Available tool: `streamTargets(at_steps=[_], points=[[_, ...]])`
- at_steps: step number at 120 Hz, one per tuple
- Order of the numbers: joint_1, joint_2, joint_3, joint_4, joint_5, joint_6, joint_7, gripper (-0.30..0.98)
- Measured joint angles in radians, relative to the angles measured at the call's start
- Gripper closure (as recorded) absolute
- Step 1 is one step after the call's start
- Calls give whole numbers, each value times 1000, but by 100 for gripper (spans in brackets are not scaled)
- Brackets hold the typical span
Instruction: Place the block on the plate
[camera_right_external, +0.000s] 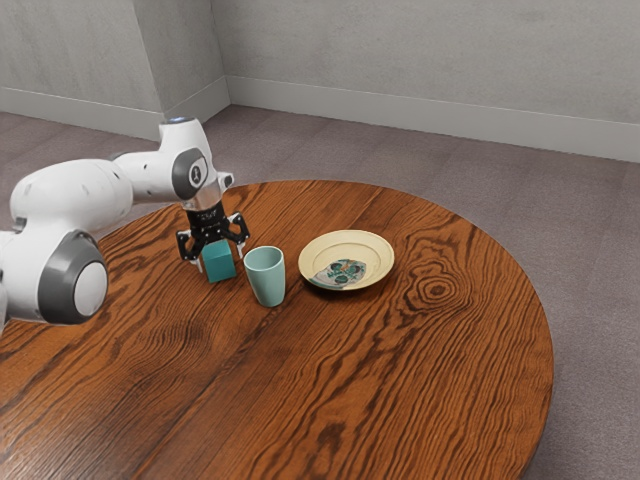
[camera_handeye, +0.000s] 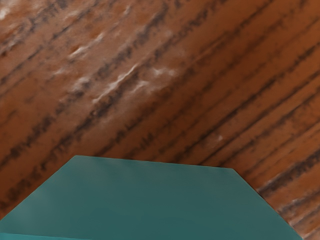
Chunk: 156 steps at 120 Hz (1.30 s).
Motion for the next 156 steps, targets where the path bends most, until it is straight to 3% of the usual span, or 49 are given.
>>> streamTargets(at_steps=[46,98,119,156], points=[[0,7,2,0,-13,2,-4,17],[-6,5,5,0,-12,2,-9,17],[-12,-7,10,1,-14,-7,-9,27],[-14,-50,22,10,-8,-45,-11,30]])
